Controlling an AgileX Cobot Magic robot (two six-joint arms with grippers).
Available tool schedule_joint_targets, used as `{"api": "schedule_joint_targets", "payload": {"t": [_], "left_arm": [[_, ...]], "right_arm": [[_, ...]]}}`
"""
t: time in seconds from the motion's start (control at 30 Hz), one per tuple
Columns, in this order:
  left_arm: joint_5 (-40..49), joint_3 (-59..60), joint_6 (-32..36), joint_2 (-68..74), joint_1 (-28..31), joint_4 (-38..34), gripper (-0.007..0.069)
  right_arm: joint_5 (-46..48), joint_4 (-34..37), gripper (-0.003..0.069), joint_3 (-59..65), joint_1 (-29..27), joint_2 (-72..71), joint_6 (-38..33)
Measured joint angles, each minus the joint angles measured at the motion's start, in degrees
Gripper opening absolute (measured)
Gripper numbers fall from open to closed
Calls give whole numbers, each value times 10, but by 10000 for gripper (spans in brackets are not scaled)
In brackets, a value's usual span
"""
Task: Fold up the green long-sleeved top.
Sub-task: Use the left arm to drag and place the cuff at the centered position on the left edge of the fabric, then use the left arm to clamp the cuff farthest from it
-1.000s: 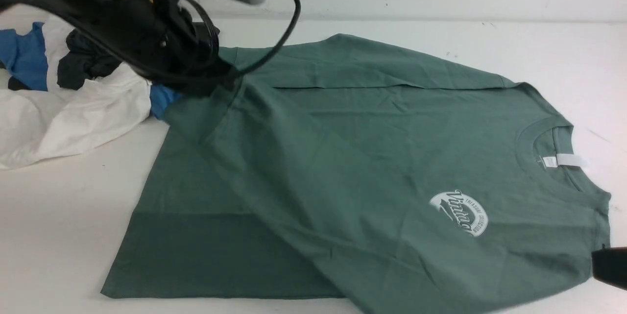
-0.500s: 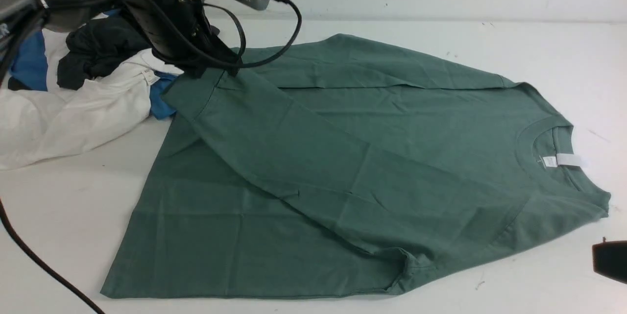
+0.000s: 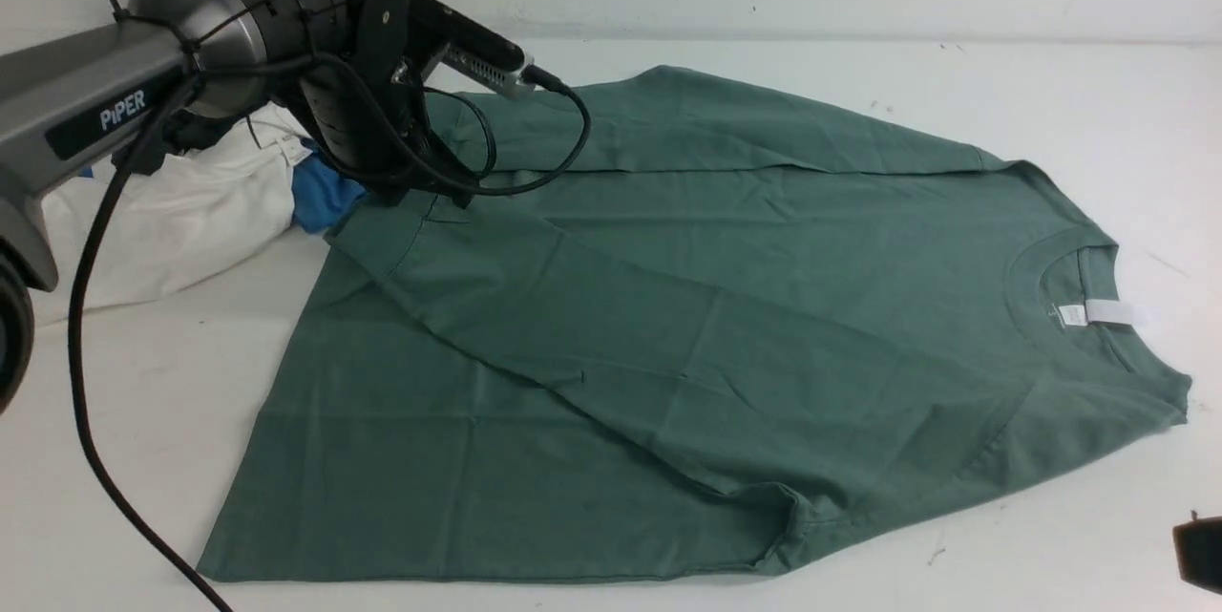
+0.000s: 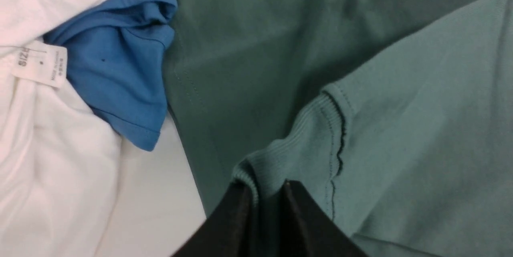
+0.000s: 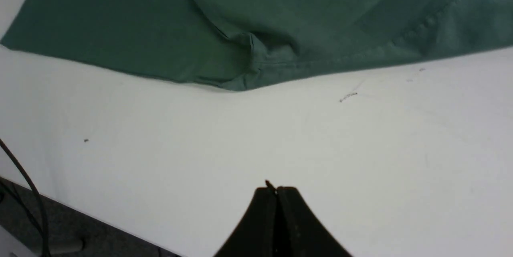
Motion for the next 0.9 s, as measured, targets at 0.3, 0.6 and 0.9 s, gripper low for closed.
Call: {"api": "schedule_joint_targets", "payload": {"t": [0.3,0.6,0.9], "left_arm": [[41,-17,-111,2,0,129,372],[174,-84,-118,-16,1,42,57],[183,90,-114,-203,-1,-67,-4]], "right_arm": [[10,-37,-11,-55,1,80,4],[-4,-87,-9,-115,141,213,54],[-116,-283,142,-166,328,373,233]]}}
